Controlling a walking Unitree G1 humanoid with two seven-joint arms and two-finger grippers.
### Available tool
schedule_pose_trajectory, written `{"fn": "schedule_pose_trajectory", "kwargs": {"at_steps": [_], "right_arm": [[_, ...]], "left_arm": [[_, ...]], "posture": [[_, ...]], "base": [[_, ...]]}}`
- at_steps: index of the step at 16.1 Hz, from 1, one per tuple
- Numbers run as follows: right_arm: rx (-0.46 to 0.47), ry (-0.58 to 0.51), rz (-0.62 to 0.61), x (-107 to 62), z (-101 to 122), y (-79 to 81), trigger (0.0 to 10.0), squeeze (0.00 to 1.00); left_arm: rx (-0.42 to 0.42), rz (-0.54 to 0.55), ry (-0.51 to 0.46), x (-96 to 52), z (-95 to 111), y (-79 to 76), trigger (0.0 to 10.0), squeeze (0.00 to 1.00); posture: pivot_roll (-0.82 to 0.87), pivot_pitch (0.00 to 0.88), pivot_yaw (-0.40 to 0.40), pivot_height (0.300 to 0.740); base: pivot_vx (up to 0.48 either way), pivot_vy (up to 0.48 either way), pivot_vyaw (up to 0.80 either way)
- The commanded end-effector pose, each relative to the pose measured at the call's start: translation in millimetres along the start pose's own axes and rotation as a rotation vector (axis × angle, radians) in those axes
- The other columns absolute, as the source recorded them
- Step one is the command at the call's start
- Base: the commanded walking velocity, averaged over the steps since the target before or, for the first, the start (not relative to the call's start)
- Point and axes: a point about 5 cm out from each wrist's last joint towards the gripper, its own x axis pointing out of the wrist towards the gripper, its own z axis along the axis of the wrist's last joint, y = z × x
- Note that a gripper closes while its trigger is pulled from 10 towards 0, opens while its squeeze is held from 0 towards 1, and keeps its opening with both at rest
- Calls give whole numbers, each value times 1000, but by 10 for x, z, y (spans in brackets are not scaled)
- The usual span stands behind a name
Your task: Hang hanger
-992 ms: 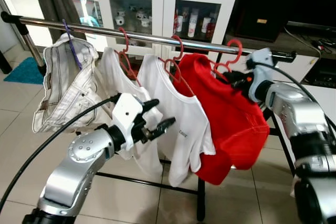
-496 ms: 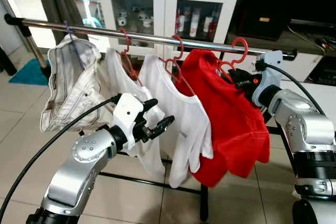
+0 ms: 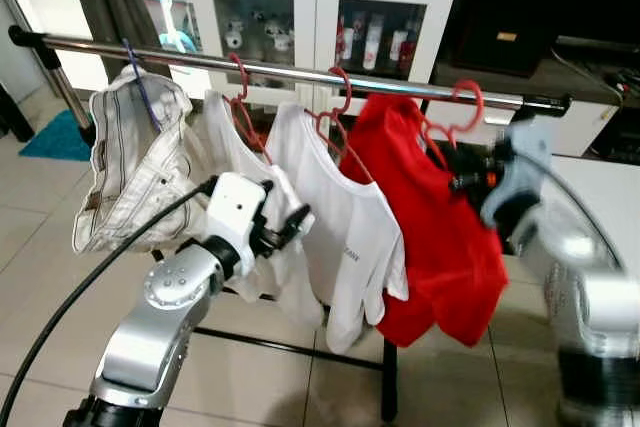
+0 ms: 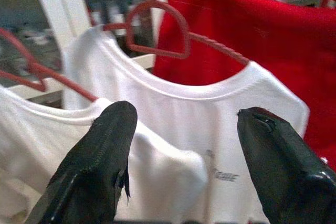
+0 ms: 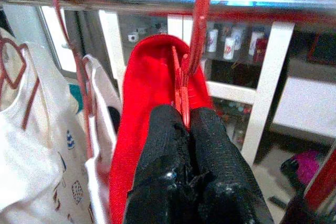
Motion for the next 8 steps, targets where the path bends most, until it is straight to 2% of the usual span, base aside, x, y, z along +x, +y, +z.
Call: {"fn": "schedule_pose_trajectory", "kwargs": {"at_steps": [1, 2, 5, 6, 7, 8], "right_arm": [[6, -68, -17, -50, 129, -3, 0, 0], [10, -55, -26, -165, 12, 90, 0, 0], [11, -15, -75, -341, -204, 222, 0, 0], [3, 1, -120, -375, -265, 235, 6941, 0], [4, 17, -155, -374, -304, 217, 10000, 0], [16, 19, -174, -379, -312, 204, 10000, 0]], "left_arm": [[11, 11, -14, -6, 21, 2, 10000, 0], [17, 16, -16, -20, 5, -24, 10000, 0], [11, 37, -9, -39, -30, -41, 10000, 0], [12, 46, -9, -42, -36, -32, 10000, 0], [9, 49, -10, -43, -37, -29, 10000, 0], [4, 49, -15, -44, -35, -29, 10000, 0]], "posture": [[-100, 0, -30, 740], [-102, 0, -23, 740], [-105, 0, -16, 740], [-106, 0, -13, 740], [-107, 0, -13, 740], [-107, 0, -11, 740]], "base": [[0, 0, 0], [0, 0, 0], [0, 0, 0], [0, 0, 0], [0, 0, 0], [0, 0, 0]]}}
